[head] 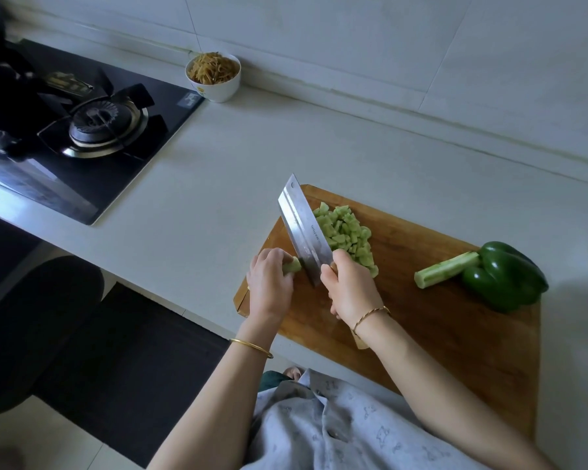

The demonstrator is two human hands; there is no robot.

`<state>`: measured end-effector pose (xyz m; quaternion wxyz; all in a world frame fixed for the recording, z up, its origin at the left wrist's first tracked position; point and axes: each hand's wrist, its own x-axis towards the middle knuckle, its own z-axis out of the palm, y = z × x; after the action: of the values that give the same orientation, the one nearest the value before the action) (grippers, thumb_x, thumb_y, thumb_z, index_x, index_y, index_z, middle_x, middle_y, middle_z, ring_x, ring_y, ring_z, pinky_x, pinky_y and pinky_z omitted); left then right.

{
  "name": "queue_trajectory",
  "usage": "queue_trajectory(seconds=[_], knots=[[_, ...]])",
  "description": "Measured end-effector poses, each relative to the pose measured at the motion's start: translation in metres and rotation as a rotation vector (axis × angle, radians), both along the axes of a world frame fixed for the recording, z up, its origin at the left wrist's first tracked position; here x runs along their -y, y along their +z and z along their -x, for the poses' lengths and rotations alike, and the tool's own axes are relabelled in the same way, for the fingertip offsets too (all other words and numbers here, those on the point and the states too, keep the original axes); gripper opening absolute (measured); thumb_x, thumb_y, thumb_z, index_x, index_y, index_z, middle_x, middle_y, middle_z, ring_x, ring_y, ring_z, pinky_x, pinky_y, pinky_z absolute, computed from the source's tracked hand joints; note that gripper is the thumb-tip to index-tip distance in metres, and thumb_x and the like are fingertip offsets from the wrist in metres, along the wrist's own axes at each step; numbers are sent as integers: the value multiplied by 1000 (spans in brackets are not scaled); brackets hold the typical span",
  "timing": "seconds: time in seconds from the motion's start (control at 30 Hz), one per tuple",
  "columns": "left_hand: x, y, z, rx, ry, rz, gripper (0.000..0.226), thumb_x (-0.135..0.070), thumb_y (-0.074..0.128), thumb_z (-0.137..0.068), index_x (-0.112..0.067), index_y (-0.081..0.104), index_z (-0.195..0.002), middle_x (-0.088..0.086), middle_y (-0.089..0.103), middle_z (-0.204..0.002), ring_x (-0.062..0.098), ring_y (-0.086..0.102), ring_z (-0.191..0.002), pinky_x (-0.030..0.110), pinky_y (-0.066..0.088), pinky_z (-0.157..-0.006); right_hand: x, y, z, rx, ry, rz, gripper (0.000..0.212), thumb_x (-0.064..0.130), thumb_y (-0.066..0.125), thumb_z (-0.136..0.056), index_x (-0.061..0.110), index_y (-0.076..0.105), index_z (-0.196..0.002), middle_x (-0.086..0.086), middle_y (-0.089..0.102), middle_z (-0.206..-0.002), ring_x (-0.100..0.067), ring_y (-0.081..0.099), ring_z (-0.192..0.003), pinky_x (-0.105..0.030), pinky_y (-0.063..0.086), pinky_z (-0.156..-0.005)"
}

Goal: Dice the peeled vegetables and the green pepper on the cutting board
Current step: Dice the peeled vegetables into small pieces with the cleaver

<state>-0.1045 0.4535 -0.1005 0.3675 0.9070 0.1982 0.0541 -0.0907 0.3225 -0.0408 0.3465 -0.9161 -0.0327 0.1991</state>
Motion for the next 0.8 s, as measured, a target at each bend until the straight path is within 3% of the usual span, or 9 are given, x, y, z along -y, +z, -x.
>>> queue_trajectory(seconds=[0.23,0.43,0.6,0.8], knots=[[-7,4,1,-34,-44,-138,22,-3,60,-84,-11,63,-105,5,59,-110,23,47,-105,32,37,-88,3,9,1,94,52,15,19,26,41,-101,10,44,-92,-11,58,-71,-28,58,-55,-44,55,-53],[-9,4,0,-62,-41,-126,17,-2,58,-83,-13,63,-96,3,59,-102,20,47,-98,30,35,-84,2,9,2,91,84,58,22,24,41,-101,16,35,-81,-10,55,-72,-30,58,-59,-43,54,-57],[-9,1,-1,-46,-37,-118,16,-1,59,-82,-12,65,-94,3,60,-98,21,48,-95,32,39,-83,2,8,0,61,73,40,18,24,42,-101,8,46,-94,-11,56,-74,-34,61,-65,-49,56,-59],[-10,-1,-1,-41,-38,-105,15,-2,60,-82,-12,65,-93,1,59,-99,19,48,-95,31,36,-80,4,7,-2,62,80,31,17,24,42,-101,10,44,-92,-10,56,-74,-25,55,-56,-44,56,-57]])
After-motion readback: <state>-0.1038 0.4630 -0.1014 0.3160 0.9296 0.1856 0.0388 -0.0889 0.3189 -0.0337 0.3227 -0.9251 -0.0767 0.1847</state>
